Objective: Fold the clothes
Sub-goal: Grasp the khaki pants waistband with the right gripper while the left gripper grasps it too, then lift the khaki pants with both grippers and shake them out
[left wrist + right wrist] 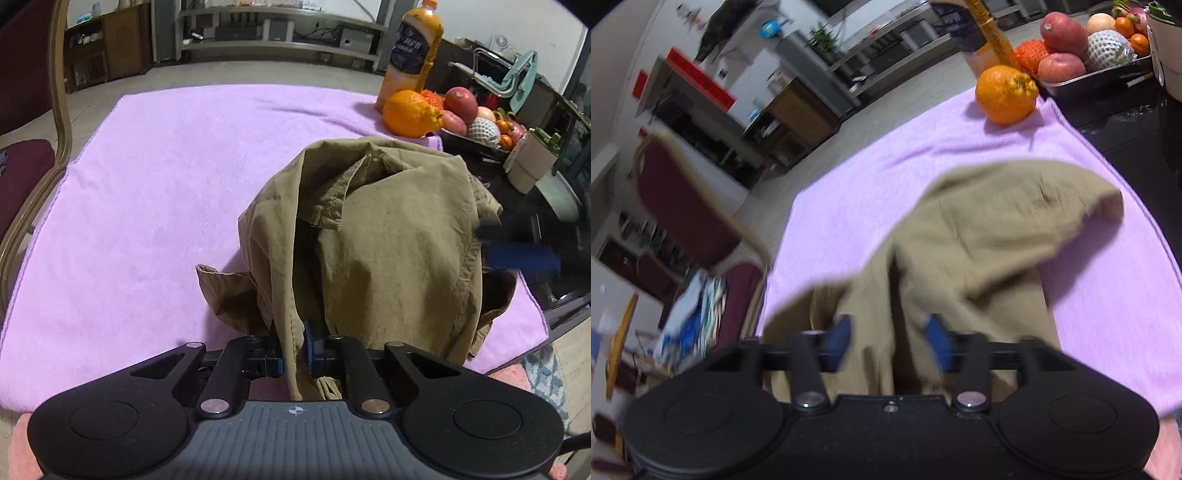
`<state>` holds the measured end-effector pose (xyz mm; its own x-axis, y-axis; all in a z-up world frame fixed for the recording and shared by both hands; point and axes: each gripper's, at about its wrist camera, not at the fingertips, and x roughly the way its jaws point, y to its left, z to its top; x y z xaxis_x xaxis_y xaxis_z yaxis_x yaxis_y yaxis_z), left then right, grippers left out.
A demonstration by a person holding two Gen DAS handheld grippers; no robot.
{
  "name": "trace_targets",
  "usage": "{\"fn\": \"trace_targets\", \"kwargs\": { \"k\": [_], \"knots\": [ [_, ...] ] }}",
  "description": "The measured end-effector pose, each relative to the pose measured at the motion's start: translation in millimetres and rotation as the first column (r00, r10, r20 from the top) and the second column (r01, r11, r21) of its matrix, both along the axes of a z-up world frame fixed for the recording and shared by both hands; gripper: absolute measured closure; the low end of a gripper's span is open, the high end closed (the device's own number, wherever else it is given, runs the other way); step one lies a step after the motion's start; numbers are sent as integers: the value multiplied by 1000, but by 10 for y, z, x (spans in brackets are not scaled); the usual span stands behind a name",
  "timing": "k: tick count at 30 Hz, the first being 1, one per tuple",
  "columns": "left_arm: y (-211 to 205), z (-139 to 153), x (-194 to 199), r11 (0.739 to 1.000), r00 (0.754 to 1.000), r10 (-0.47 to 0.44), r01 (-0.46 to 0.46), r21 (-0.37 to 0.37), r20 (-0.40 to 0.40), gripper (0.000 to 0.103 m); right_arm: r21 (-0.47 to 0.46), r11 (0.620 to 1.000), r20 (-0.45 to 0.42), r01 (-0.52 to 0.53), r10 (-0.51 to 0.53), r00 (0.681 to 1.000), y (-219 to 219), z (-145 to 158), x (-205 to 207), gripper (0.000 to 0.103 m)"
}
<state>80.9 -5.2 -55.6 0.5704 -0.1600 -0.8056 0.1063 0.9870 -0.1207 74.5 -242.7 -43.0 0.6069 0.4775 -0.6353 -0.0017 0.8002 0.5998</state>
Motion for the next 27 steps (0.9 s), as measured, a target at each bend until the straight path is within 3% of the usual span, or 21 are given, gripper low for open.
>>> {"fn": "trace_targets", "kwargs": {
  "k": [3, 6, 12, 14, 16, 18, 19, 21, 23, 25, 27],
  "knots": [
    [8, -23, -56, 1000, 1000, -11, 10, 6, 19, 89, 6, 999, 37, -49, 49, 998, 127, -132, -221, 49],
    [-5, -76, -148, 999, 999, -30, 29, 22, 22, 73, -17, 999, 62, -46, 47, 997, 277, -263, -300, 49],
    [-114, -253, -137, 997, 999, -51, 51, 56, 1, 76, -174, 982, 178, -67, 98, 979, 652, -396, -405, 52],
    [-165, -310, -134, 994, 998, -70, 69, 82, 5, 78, -218, 975, 164, -53, 90, 982, 717, -440, -381, 54],
    [-187, -344, -140, 991, 996, -90, 88, 104, 17, 94, -216, 975, 108, -48, 72, 992, 712, -518, -331, 71],
    [-173, -347, -134, 989, 995, -101, 99, 108, 19, 97, -207, 977, 73, -44, 60, 996, 672, -533, -325, 90],
    [-144, -318, -124, 991, 995, -101, 99, 89, 15, 98, -205, 978, 61, -46, 60, 996, 641, -497, -323, 96],
    [-57, -183, -78, 995, 995, -99, 99, 29, 4, 99, -166, 986, 64, -34, 46, 997, 516, -316, -328, 98],
    [99, 128, 17, 991, 995, -95, 95, -90, 10, 99, -100, 995, 74, -7, 15, 997, 305, 8, -301, 98],
    [261, 448, 113, 974, 996, -88, 90, -209, 19, 100, -30, 999, 83, 21, -18, 996, 83, 350, -271, 98],
    [506, 912, 202, 935, 995, -66, 89, -344, 76, 101, 19, 999, 134, 46, -49, 990, -126, 854, -263, 98]
  ]
}}
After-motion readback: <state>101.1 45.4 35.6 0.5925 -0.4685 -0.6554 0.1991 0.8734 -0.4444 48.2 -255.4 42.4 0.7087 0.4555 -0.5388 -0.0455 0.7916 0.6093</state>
